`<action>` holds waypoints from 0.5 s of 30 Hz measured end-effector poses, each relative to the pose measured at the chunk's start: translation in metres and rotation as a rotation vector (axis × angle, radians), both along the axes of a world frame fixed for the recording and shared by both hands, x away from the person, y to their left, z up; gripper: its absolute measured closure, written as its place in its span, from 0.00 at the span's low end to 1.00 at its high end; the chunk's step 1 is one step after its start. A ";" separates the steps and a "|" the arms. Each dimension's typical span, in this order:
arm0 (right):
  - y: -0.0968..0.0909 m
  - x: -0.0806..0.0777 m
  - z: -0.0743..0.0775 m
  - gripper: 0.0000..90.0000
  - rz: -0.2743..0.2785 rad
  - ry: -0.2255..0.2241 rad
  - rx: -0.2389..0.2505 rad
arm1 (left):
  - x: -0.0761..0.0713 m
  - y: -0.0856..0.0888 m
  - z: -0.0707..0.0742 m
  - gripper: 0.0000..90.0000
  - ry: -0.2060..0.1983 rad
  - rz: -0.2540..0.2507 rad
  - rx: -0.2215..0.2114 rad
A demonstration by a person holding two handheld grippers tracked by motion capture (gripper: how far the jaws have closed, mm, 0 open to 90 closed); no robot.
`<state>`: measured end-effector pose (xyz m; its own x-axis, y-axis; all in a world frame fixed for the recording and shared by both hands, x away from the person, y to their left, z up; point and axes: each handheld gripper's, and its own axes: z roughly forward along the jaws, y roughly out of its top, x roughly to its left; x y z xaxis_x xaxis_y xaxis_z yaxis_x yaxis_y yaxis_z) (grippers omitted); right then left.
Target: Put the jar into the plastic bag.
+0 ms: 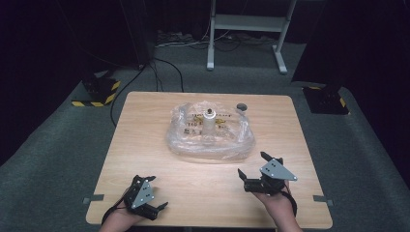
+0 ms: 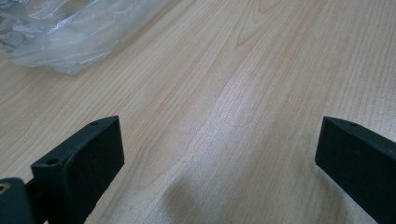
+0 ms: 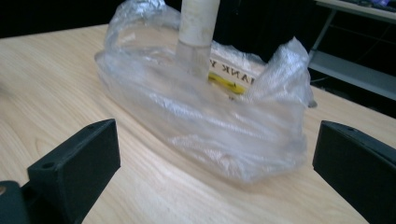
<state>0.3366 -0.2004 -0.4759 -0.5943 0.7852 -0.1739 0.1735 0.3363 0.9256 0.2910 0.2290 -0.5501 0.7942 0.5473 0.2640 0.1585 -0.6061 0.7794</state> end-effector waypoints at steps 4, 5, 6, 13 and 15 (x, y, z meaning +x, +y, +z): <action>-0.008 -0.007 -0.009 0.00 -0.016 0.012 -0.022 | 0.000 0.000 0.000 0.02 -0.001 0.005 -0.002; -0.008 -0.007 -0.009 0.00 -0.016 0.012 -0.022 | 0.000 0.000 0.000 0.02 -0.001 0.005 -0.002; -0.011 -0.009 -0.012 0.00 -0.021 0.014 -0.028 | 0.000 0.000 0.000 0.02 0.001 0.006 -0.003; -0.019 -0.018 -0.033 0.00 -0.040 0.050 -0.061 | 0.000 0.001 0.000 0.02 -0.002 0.011 -0.010; -0.021 -0.020 -0.039 0.00 -0.047 0.061 -0.072 | 0.000 0.001 0.000 0.02 -0.002 0.010 -0.010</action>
